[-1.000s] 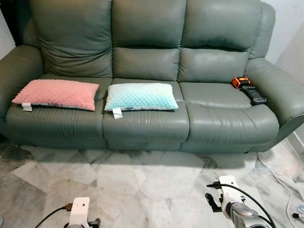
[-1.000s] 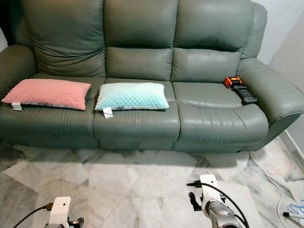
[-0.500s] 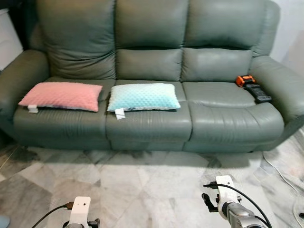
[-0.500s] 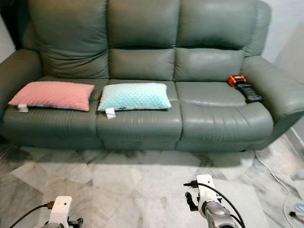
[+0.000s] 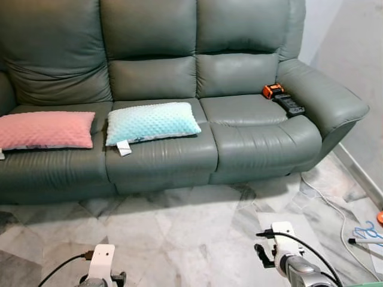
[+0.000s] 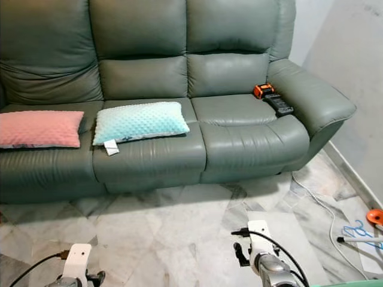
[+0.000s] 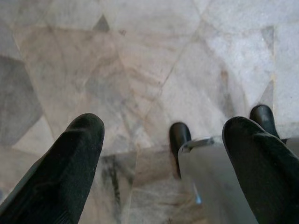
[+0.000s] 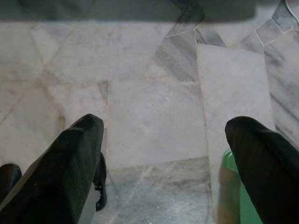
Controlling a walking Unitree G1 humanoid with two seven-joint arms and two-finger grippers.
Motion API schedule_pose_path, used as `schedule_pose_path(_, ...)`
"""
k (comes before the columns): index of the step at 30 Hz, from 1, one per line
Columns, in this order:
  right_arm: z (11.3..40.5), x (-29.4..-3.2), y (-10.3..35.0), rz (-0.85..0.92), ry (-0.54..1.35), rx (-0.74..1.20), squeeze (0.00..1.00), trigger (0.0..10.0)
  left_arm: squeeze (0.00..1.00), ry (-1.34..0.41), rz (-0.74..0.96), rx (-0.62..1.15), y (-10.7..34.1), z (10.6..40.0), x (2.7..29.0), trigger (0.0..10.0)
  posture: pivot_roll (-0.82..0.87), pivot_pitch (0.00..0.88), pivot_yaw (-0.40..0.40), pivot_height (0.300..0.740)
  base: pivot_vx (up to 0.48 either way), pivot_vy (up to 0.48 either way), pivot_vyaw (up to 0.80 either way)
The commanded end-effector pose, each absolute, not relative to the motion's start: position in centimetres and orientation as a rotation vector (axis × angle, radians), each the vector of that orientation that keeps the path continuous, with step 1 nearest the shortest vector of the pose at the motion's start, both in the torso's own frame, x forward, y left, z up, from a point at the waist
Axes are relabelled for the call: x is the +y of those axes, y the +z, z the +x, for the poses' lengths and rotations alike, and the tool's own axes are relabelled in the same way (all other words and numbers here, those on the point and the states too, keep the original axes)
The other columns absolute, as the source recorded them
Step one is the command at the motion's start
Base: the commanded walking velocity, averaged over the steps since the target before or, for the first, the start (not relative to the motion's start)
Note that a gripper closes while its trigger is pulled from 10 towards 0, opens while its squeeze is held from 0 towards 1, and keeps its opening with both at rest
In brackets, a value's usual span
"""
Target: Move the pillow to the sofa
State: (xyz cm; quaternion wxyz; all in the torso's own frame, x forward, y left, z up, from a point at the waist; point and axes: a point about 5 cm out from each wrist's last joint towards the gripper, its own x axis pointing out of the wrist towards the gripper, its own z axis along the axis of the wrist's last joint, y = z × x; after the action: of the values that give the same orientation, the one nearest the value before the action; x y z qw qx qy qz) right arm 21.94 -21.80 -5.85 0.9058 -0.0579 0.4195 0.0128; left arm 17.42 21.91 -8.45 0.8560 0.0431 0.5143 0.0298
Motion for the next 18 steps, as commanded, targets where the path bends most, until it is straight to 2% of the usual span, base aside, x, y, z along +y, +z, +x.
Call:
schedule_pose_path(1,21.93,-21.99,-5.82,-0.12,0.016,0.866,0.0,10.0,0.0,0.052,0.09,1.08,-8.41,17.73,21.43,10.0,-0.05,0.0,-0.012,0.74,0.0,-0.255,-0.8)
schedule_pose_path(9,21.74,-22.0,-5.92,-0.118,0.012,0.867,0.0,10.0,0.0,0.038,0.09,1.079,-8.43,18.04,20.61,10.0,-0.06,0.0,-0.005,0.74,0.0,-0.31,-0.8)
schedule_pose_path(16,21.49,-22.08,-6.05,-0.118,0.012,0.872,0.0,10.0,0.0,0.041,0.099,1.078,-8.15,18.39,21.24,10.0,-0.06,0.0,-0.004,0.74,0.0,-0.31,-0.54)
schedule_pose_path(18,21.43,-22.08,-6.08,-0.118,0.012,0.872,0.0,10.0,0.0,0.04,0.1,1.077,-8.11,18.47,21.27,10.0,-0.06,0.0,-0.003,0.74,0.0,-0.3,0.0)
